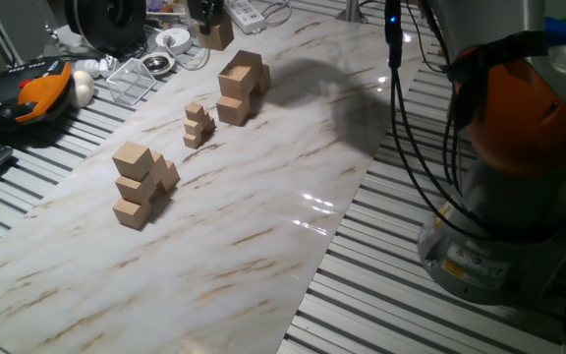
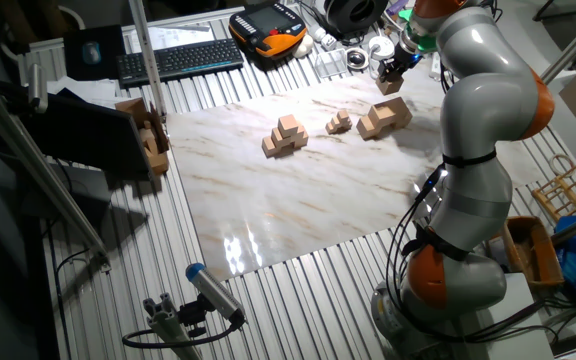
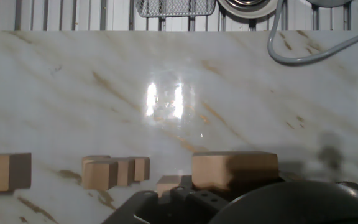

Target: Stack the blocks into a pyramid shape

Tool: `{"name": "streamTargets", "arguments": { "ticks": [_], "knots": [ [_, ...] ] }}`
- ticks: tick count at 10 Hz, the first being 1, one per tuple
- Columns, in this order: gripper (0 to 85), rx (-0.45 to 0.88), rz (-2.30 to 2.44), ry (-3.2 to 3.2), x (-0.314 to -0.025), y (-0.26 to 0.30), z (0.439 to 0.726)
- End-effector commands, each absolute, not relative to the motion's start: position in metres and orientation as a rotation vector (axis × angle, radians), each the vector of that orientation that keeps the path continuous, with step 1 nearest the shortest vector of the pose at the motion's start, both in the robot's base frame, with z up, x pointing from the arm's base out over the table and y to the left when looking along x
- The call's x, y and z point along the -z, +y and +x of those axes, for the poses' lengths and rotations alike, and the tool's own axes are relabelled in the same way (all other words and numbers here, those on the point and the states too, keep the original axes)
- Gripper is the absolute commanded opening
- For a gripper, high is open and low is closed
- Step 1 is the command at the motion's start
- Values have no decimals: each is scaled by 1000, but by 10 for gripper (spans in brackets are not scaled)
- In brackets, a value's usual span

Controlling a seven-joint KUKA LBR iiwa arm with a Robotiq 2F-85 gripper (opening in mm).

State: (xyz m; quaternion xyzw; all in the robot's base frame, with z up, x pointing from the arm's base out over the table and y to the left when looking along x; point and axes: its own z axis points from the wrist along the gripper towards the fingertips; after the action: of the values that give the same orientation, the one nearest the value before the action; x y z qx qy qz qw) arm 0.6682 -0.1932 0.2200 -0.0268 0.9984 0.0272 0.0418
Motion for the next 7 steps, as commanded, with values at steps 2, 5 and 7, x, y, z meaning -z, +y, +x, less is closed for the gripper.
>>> {"name": "streamTargets", "arguments": {
  "ticks": [2, 5, 7],
  "knots": [
    [0, -62, -94, 3054, -220, -194, 668],
    [0, -42, -99, 3045, -217, -195, 669],
    [0, -44, -94, 3037, -217, -195, 670]
  ]
}}
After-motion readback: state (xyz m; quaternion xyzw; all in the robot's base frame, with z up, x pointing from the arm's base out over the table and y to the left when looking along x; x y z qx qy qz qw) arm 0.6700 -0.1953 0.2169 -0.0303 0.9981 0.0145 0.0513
